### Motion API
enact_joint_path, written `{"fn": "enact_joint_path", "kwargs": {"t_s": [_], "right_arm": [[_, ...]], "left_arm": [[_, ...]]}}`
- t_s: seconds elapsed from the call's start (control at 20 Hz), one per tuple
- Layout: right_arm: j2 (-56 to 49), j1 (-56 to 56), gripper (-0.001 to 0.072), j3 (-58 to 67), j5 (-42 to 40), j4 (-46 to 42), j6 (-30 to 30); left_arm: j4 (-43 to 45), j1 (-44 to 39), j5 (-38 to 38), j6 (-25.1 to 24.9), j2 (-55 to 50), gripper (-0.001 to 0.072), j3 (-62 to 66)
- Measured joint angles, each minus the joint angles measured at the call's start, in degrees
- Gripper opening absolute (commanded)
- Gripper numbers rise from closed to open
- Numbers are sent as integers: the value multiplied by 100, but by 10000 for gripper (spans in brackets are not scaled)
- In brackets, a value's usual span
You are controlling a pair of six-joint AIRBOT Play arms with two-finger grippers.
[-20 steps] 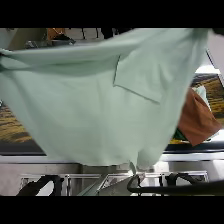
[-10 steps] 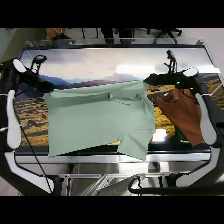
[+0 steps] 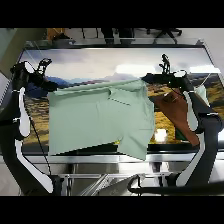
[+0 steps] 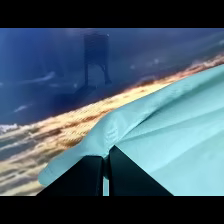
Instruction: Fold the shirts.
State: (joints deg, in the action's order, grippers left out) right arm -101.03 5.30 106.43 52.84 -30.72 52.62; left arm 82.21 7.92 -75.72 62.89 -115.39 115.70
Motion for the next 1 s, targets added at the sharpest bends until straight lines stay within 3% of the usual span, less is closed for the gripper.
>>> {"fn": "enact_joint_path", "kwargs": {"t_s": [0.3, 0.5, 0.7, 0.9, 1.0], "right_arm": [[168, -2, 16, 81, 890, -1244, 496], [181, -212, 16, -4, 1113, -2004, 684], [175, -313, 17, -31, 1139, -2352, 789], [164, -341, 31, -35, 1145, -2503, 850], [162, -352, 283, -35, 1150, -2546, 870]], "left_arm": [[-428, 20, -695, 155, 581, 12, -656], [-586, 55, -713, 308, 675, 12, -1200], [-647, 114, -450, 376, 564, 13, -1394], [-667, 118, -693, 428, 181, 17, -1104], [-669, 118, -820, 538, 35, 20, -898]]}}
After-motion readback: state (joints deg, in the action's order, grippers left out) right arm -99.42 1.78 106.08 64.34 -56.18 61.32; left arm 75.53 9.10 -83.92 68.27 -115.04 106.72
